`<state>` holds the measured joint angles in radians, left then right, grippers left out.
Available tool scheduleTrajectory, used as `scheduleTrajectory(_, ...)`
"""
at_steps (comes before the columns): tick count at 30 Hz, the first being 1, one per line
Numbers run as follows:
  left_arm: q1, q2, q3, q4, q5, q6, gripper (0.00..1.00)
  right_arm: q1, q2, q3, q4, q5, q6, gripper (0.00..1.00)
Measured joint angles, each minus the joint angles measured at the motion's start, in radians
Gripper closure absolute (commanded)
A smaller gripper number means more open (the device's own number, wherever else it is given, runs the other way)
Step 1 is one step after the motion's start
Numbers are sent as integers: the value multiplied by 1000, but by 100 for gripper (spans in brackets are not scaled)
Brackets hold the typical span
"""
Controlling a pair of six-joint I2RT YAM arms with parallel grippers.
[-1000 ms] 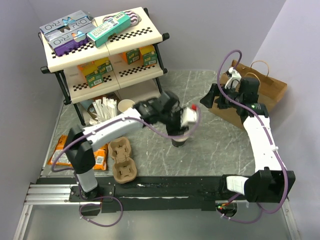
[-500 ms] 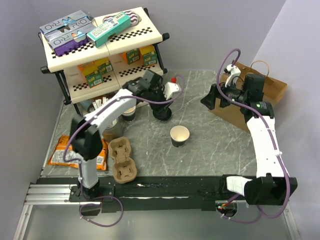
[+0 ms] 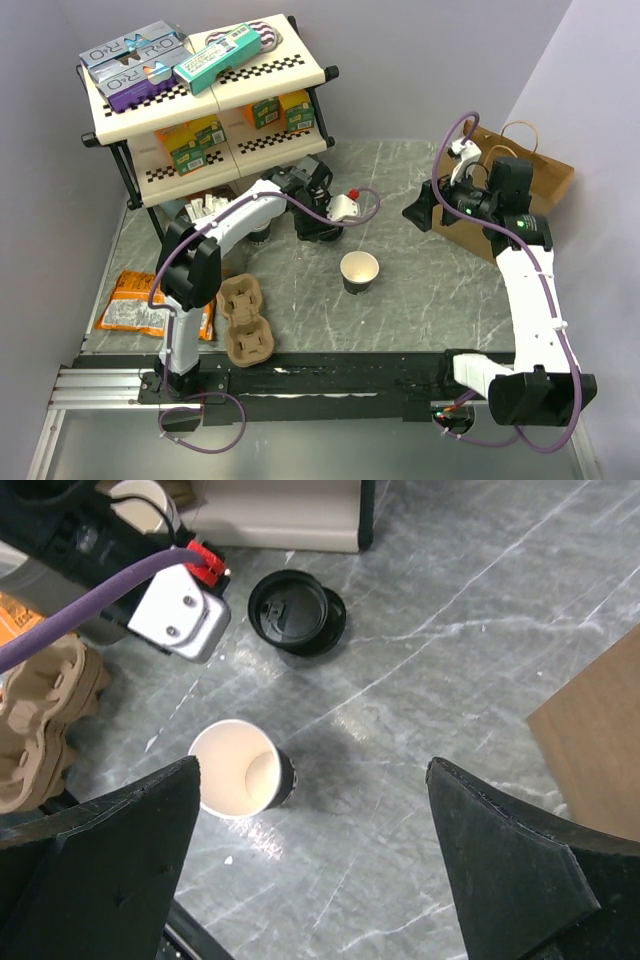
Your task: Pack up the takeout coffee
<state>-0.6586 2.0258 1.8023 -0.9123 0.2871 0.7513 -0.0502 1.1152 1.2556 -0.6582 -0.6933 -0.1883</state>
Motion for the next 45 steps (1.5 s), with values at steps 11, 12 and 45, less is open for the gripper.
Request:
scheduleTrajectory(11, 4, 38, 0, 8, -35, 206, 55, 0, 53, 20, -53, -8, -26, 0)
scheduleTrajectory(12, 6, 51, 1, 7, -42, 218, 55, 0, 54, 20, -59, -8, -28, 0)
scheduleTrajectory(45, 27, 113, 55, 43, -56, 309, 50, 0, 88, 20, -76, -25, -42, 0)
